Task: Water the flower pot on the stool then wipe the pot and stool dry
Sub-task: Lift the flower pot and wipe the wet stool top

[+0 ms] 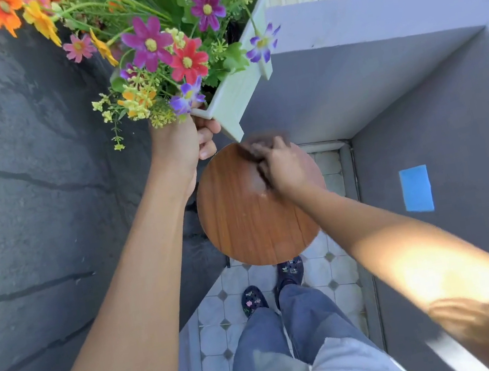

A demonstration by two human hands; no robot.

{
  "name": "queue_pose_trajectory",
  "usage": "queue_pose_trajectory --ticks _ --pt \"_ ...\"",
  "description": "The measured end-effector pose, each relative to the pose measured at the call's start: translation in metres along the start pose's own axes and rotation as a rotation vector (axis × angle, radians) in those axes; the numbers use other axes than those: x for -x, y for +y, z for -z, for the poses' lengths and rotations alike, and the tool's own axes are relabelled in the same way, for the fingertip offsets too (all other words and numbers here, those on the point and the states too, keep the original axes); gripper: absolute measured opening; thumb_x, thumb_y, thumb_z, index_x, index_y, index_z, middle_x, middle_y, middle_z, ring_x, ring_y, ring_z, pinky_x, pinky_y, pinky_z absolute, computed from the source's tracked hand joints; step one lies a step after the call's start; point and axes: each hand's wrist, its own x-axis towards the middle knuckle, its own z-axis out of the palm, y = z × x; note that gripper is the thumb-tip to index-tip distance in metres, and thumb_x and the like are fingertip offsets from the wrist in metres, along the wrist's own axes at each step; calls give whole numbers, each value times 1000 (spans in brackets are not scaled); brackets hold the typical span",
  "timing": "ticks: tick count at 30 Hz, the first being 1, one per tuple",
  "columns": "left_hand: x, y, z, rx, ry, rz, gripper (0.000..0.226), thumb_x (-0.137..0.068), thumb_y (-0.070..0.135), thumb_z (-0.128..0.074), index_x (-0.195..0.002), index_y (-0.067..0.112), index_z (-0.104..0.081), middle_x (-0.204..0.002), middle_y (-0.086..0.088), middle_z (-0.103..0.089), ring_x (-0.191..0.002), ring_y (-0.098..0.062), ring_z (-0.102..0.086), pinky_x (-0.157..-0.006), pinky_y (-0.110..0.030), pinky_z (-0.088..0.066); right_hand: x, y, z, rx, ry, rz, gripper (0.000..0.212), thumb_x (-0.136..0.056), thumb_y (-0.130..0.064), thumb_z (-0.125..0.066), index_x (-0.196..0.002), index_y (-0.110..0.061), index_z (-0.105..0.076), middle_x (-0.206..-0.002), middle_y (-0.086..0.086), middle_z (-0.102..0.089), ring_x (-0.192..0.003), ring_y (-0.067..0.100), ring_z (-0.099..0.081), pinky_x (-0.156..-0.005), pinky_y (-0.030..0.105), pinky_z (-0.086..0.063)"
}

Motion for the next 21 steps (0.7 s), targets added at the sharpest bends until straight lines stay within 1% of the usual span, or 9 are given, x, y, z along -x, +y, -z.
queue_pose_trajectory --ticks 3,6,8,11,14,15,17,19,21 --pt "7 -7 1 1 -8 -2 37 -93 2 -23 -69 18 -46 -50 1 -55 -45 -9 -29 -41 -22 -21 -6 10 14 -58 77 -108 49 -87 -8 -47 -129 -30 -58 -115 9 -47 -92 32 -57 -79 35 -45" --pt "13 -15 1 18 -19 0 37 -94 2 -21 -69 17 -45 -48 1 -56 -43 -9 -30 -40 -21 -21 18 -18 -16 -99 65 -59 57 -84 -4 -49 -133 -31 -58 -114 8 -47 -100 32 -54 -84 32 -45" --pt "16 -18 0 35 -24 14 38 -94 1 -21 -68 16 -44 -47 1 -56 -40 -7 -30 -39 -21 -21 48 -41 -47 -102 -21 35 56 -85 -8 -51 -135 -32 -55 -114 7 -47 -102 33 -53 -85 36 -47" --pt "21 -25 0 44 -37 16 38 -95 1 -22 -69 16 -44 -46 2 -56 -39 -7 -30 -38 -20 -21 107 -68 -81 -51 -231 139 48 -91 -14 -52 -138 -27 -51 -114 11 -45 -101 36 -52 -76 43 -52" --pt "25 -30 1 47 -47 22 37 -95 2 -22 -70 16 -45 -46 2 -57 -40 -7 -30 -39 -20 -21 143 -55 -79 3 -328 262 53 -92 -9 -54 -142 -25 -46 -115 13 -44 -101 37 -50 -73 47 -53" --pt "27 -31 2 56 -52 26 37 -95 2 -22 -70 16 -45 -46 2 -57 -39 -6 -31 -38 -20 -22 141 -40 -70 21 -318 290 52 -92 -11 -54 -142 -25 -47 -116 12 -45 -102 35 -50 -76 47 -53" --pt "29 -34 3 68 -53 34 37 -95 1 -24 -68 15 -45 -46 2 -57 -38 -6 -31 -38 -19 -22 119 -3 -44 55 -236 234 51 -91 -15 -58 -140 -25 -51 -119 11 -48 -103 33 -54 -85 47 -52" --pt "32 -40 7 87 -56 45 38 -95 1 -25 -66 15 -45 -45 2 -58 -38 -5 -32 -37 -19 -22 88 33 -16 49 -75 42 50 -88 -13 -61 -136 -26 -56 -117 11 -51 -101 34 -58 -88 46 -53" --pt "35 -46 9 132 -75 49 38 -96 2 -23 -69 16 -46 -46 2 -59 -36 -4 -35 -35 -17 -24 64 51 5 -1 36 -138 49 -85 -10 -59 -131 -26 -59 -114 12 -50 -98 38 -58 -86 43 -52"
